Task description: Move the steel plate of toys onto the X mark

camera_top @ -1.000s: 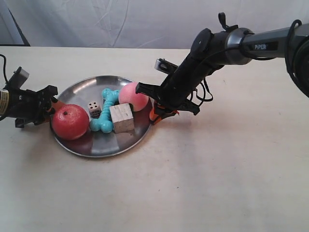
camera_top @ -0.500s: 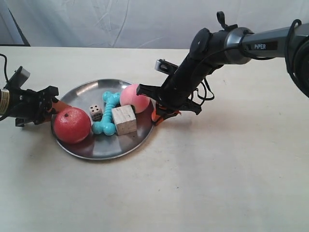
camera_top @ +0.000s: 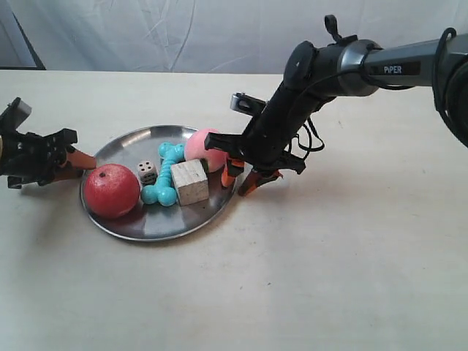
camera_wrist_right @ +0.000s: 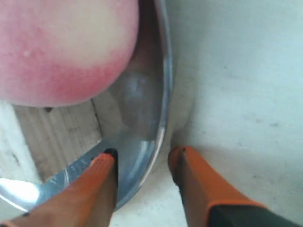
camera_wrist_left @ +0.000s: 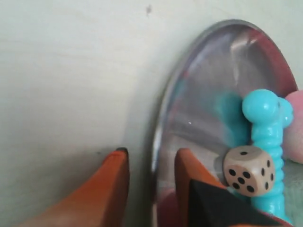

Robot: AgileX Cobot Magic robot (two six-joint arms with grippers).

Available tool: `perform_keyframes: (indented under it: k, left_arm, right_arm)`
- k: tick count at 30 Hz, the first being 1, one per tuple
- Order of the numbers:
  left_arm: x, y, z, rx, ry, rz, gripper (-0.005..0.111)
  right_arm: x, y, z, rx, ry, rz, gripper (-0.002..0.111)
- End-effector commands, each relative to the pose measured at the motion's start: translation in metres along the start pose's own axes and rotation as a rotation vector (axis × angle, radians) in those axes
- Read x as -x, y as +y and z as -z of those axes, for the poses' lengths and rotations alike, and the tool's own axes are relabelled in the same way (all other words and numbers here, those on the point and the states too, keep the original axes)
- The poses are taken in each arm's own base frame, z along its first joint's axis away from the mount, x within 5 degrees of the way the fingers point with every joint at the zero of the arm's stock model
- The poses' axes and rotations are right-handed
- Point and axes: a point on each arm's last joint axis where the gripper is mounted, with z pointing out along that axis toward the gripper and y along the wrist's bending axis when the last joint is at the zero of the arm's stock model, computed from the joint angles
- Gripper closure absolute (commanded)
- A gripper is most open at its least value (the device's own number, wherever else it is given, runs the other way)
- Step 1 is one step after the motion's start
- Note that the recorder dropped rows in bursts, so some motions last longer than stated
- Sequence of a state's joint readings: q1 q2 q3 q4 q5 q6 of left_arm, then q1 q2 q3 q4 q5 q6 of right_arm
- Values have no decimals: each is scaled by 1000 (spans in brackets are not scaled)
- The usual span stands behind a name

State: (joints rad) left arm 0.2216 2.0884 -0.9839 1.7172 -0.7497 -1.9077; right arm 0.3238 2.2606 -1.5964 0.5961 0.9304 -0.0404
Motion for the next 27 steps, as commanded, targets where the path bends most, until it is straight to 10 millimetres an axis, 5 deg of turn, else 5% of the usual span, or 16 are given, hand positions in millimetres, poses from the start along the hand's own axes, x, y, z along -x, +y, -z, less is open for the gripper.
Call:
perform_keyframes:
  k: [1,5,7,9,16,21,27]
  left_arm:
    - [9,15,23,67,-64,1,72]
    - [17,7,49,-1,-114,18,80]
    - [19,-6,61,-99,-110,55,101]
    - [18,-21,71,-201,-92,26,107]
    - [25,-62,111,-215,-196,-179,107]
    - [25,-101,149,-198,-305,-359,107]
    - [12,-143,194,-126,-459,-591,107]
  right_arm:
    - [1,5,28,-25,-50,34,67]
    - [-6,5,55,-144,-39,83,68]
    - [-9,14,82,-164,-109,126,87]
    - [-16,29,116,-154,-201,166,108]
    - [-57,52,212,-232,-464,304,108]
    - [-111,53,259,-237,-652,347,108]
    - [-195,42,274,-221,-872,471,108]
